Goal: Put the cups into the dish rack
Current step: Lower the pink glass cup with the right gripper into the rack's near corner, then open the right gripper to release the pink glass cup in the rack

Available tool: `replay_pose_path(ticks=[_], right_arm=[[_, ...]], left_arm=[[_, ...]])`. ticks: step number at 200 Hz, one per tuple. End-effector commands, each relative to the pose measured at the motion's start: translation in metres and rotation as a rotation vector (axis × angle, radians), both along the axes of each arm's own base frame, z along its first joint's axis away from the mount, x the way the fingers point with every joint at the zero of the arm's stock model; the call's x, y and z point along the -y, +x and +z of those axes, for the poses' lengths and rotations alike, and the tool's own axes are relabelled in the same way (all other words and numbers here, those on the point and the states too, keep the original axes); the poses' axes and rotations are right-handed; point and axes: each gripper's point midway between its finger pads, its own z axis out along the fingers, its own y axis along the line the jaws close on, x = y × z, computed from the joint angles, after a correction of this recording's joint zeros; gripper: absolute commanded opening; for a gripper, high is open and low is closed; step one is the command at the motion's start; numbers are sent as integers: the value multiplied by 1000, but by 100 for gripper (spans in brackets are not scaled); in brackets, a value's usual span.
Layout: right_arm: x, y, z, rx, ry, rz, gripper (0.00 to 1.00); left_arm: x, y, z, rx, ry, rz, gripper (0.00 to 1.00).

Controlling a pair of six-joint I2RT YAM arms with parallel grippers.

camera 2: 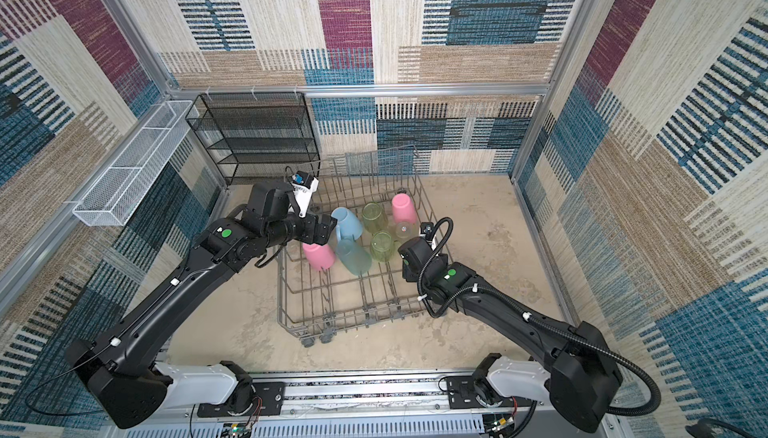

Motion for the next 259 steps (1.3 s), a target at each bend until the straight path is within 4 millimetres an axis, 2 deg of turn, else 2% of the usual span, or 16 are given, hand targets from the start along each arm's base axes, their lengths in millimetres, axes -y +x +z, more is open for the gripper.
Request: replay_pose_path(ticks=[1,71,113,142,181,228,259], right_arm=[[3,-9,-4,-34,0,12,56],[8,-17,-34,-105,-61,15,57],[5,-14,-28,-96,-63,31,62],[1,-11,-21,-86,-60,47,71],[-3,-5,-1,-47,-45,54,85],[-6,1,32,35,-22,79,93],[-12,8,72,147,17,111,99]], left_arm=[[1,3,6,33,-2,-10,96],[2,1,7,34,-13,-13,96],[2,0,8,36,-18,-16,96],[1,-1,9,39,-17,-18,96],[0,-1,8,41,-10,-18,96],[-3,-1,8,49,3,-9,97],[-7,0,10,66,18,3,98]])
